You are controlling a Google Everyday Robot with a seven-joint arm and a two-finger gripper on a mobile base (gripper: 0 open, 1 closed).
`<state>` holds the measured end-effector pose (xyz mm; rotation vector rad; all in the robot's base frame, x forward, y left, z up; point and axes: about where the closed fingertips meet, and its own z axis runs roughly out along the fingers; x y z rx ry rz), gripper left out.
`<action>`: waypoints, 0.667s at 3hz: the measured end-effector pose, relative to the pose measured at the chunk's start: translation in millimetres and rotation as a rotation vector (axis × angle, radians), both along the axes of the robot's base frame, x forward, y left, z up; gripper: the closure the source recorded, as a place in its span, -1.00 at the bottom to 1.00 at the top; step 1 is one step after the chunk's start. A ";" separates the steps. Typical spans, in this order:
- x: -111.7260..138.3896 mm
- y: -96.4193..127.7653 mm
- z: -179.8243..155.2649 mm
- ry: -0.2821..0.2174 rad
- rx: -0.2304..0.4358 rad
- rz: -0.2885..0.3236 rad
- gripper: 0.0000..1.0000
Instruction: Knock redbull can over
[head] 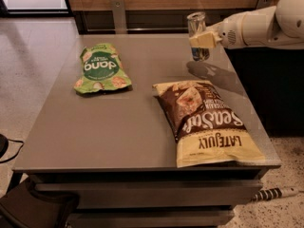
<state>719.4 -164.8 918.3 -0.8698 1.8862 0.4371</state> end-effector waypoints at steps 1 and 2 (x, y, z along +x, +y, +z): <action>4.0 6.3 -5.2 0.089 -0.158 0.008 1.00; 1.4 5.1 -17.1 0.155 -0.281 0.007 1.00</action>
Offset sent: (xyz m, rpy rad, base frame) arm -0.0112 -0.0056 -0.0442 -0.4638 0.2631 0.0008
